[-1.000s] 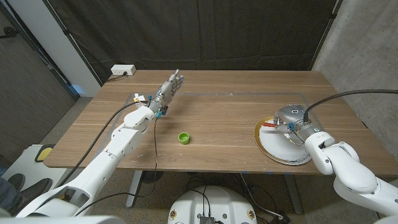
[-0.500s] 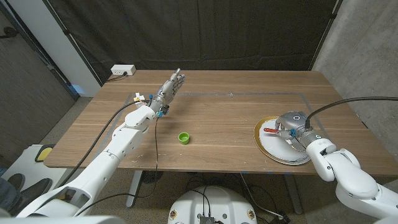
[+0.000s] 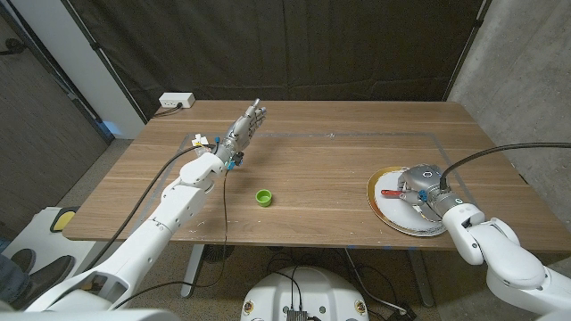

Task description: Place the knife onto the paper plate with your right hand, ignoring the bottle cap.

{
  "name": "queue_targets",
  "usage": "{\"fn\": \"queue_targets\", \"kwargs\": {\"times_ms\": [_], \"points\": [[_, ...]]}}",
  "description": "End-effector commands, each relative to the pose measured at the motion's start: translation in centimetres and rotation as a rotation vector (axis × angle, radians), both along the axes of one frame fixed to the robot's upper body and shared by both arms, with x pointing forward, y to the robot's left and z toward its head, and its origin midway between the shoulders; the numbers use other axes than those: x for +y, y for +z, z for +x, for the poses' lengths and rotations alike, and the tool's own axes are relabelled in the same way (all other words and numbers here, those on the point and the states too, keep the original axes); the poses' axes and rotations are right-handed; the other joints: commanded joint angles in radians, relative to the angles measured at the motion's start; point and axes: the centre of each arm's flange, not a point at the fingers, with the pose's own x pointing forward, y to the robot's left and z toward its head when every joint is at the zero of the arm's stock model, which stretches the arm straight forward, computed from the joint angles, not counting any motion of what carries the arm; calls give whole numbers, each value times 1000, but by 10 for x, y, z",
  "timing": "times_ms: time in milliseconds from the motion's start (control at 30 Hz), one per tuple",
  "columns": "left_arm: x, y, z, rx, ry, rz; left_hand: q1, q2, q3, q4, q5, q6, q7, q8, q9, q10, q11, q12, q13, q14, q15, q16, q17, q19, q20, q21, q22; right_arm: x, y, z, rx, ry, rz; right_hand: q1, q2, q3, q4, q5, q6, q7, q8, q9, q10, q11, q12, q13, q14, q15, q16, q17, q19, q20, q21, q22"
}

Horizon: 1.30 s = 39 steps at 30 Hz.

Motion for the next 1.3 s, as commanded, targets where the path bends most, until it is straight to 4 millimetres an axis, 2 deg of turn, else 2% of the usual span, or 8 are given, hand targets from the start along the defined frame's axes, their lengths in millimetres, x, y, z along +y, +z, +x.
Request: {"fn": "queue_targets", "kwargs": {"times_ms": [33,200,300,600,1000,1167,1300], "points": [[-1,-3,-1,3,-2,-1,0,6,-5,0,-1,5,1,-1,6,-1,-2,1,2,-4,0,-2,2,-5,0,6,6,3,-3,2,7,19,-21,0,15,-4,2,1,35,-35,3,111,-8,-2,-6,-2,15,-130,5,1,14,3,10,2],[-1,-3,-1,6,-5,-1,1,6,-5,0,-1,6,1,-1,6,-1,-3,2,2,-4,-1,-2,2,-6,0,6,6,6,-1,2,22,30,-12,-4,15,-7,4,-4,16,-36,-6,103,-29,-3,-23,-16,18,-125,2,0,17,21,10,3],[-2,-3,0,7,-8,-3,1,7,-6,0,-1,6,-1,-1,6,0,-4,2,2,-4,-1,-2,2,-6,0,6,6,6,0,3,33,38,1,-12,8,-12,3,-10,-16,-38,-21,94,-62,-4,-46,-31,8,-119,-6,-2,11,41,7,3],[0,-4,1,7,-12,1,2,8,-7,0,-2,7,-2,-1,6,1,-5,2,2,-3,-5,-2,2,-6,0,7,6,9,0,4,46,43,4,-37,-10,-23,6,-18,-66,-39,-44,80,-110,-2,-72,-43,-24,-115,-13,-3,-1,64,1,4],[4,-1,3,7,-17,6,2,8,-9,0,-3,8,-3,-1,6,1,-6,2,2,-3,-5,-1,2,-7,3,7,6,12,4,2,65,27,5,-97,-33,-43,23,-28,-133,-38,-78,63,-171,-2,-96,-47,-53,-111,-11,0,-4,105,0,4],[5,0,5,6,-19,8,3,9,-10,0,-3,10,-3,0,6,1,-6,2,2,-4,-5,-2,2,-9,10,6,6,12,7,1,68,14,3,-126,-40,-52,33,-29,-145,-39,-88,56,-207,2,-107,-48,-55,-107,-7,1,-4,123,0,3],[5,0,6,9,-20,10,3,9,-11,0,-3,12,-7,1,6,0,-10,2,2,-3,-5,-1,2,-9,19,6,6,11,10,0,75,4,-2,-140,-44,-57,38,-29,-144,-39,-91,53,-205,4,-103,-48,-43,-98,-3,-1,1,130,2,3]]}}
